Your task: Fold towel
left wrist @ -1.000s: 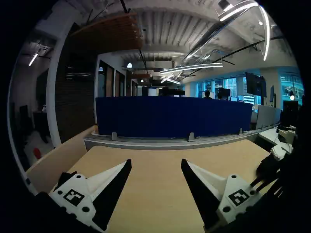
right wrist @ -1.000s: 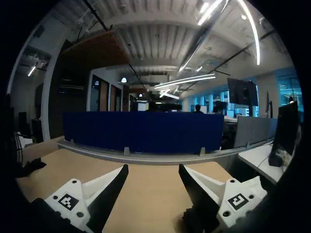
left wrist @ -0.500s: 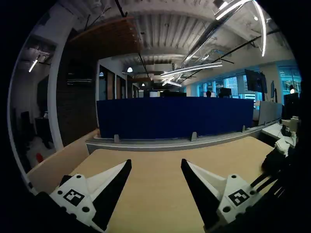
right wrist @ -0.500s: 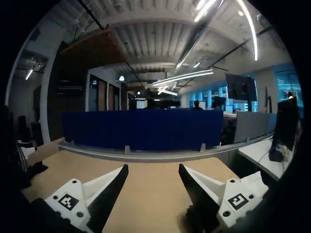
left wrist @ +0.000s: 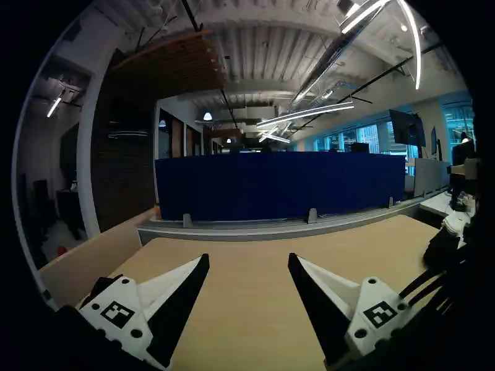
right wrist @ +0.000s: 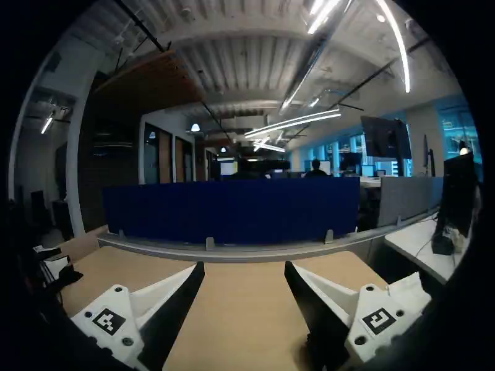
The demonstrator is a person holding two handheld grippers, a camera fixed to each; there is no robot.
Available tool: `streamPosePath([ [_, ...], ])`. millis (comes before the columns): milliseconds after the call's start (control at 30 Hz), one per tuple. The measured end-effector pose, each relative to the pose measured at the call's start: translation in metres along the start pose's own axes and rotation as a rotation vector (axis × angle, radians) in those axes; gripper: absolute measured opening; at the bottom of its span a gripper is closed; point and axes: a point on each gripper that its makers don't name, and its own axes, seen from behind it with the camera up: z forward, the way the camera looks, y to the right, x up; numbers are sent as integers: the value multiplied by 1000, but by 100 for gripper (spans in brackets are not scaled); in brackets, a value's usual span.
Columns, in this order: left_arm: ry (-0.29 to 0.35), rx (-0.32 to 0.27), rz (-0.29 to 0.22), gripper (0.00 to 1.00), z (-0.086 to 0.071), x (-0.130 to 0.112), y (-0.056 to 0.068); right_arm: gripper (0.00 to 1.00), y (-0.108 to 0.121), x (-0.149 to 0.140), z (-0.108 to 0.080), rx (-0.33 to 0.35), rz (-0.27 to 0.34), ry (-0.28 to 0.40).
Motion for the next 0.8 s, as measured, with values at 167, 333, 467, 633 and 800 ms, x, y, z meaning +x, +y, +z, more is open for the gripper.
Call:
streamPosePath([
  [167, 11, -1, -20, 94, 2, -20, -1, 100, 0, 5, 2, -12, -2, 19],
  [333, 15, 0, -41, 94, 3, -47, -2, 100, -4, 3, 2, -13, -9, 35],
  [467, 22, 1, -47, 95, 4, -68, -2, 100, -9, -4, 0, -10, -22, 44],
  [633, 38, 7, -59, 95, 4, -86, -4, 100, -18, -16, 2, 1, -38, 42],
  [800, 39, 9, -73, 94, 5, -104, -6, 100, -25, -25, 5, 16, -63, 27],
])
